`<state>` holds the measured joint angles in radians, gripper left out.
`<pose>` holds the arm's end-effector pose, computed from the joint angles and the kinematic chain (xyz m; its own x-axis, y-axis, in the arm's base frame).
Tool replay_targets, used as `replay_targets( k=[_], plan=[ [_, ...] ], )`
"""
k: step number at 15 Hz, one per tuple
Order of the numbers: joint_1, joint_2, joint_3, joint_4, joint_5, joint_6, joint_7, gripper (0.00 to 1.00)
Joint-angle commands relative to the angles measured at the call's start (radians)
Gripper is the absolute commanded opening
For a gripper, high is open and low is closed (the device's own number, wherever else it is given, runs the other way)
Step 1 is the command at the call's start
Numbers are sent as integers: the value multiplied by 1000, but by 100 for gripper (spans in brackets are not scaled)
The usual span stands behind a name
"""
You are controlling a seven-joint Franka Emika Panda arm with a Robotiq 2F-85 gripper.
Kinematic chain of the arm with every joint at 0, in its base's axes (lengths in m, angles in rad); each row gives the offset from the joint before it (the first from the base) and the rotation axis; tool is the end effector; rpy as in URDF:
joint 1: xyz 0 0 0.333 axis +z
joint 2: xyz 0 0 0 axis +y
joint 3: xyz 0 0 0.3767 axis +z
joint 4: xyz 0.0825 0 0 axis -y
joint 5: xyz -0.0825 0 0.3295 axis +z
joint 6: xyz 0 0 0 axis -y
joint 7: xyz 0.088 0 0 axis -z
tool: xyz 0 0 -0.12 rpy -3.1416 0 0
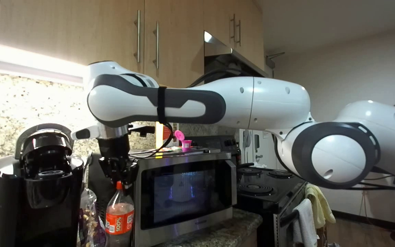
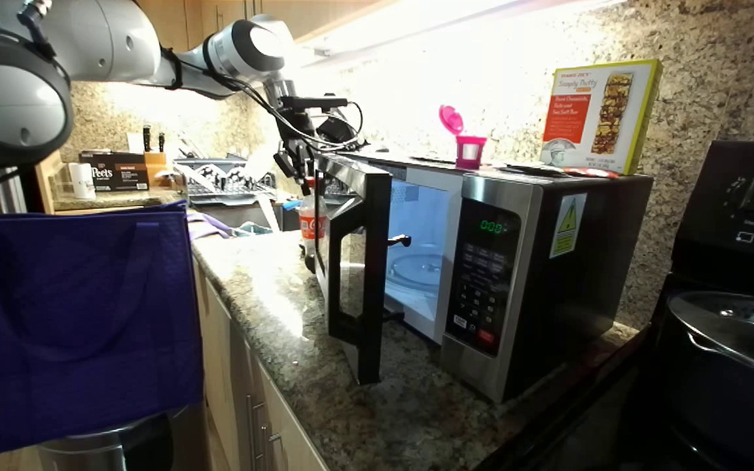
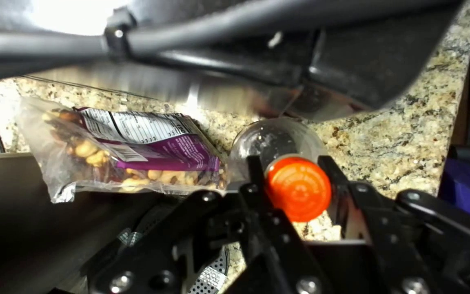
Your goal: Put the coke bottle inside the blue bag
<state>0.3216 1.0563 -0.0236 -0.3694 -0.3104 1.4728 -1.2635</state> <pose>0.7494 0.2019 0.4670 0.0553 0.9552 -0.2908 0.9890 -0.0125 0.1473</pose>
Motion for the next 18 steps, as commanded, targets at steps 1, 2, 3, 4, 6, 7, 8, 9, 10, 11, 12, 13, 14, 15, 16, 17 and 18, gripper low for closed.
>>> replay_targets(
  k=[1, 2, 3, 4, 6, 7, 8, 9, 10, 11, 12, 13, 14, 15, 16, 17, 18],
  plan=[
    [23, -70, 0, -35, 32, -26, 0, 15],
    [36, -80, 4, -38, 37, -43, 8, 15],
    [47, -92, 8, -42, 46, -71, 24, 15],
    [60, -103, 16, -44, 57, -99, 31, 15],
    [85, -121, 19, -42, 74, -163, 96, 15],
    [95, -124, 21, -37, 82, -179, 138, 15],
    [104, -125, 23, -30, 86, -178, 176, 15],
    [100, -106, 11, -36, 61, -141, 113, 16],
    [108, -110, 12, -36, 62, -142, 122, 37],
    [112, -99, 11, -20, 61, -149, 120, 37],
    [110, -78, 10, 12, 60, -164, 115, 37],
    [108, -59, 9, 40, 59, -176, 112, 37],
    [106, -53, 9, 47, 58, -180, 111, 37],
    [104, -53, 9, 47, 58, -180, 111, 37],
    [103, -53, 9, 47, 58, -180, 111, 37],
    [103, -53, 9, 47, 59, -180, 111, 16],
    [99, -60, 14, 47, 62, -161, 95, 16]
  ],
)
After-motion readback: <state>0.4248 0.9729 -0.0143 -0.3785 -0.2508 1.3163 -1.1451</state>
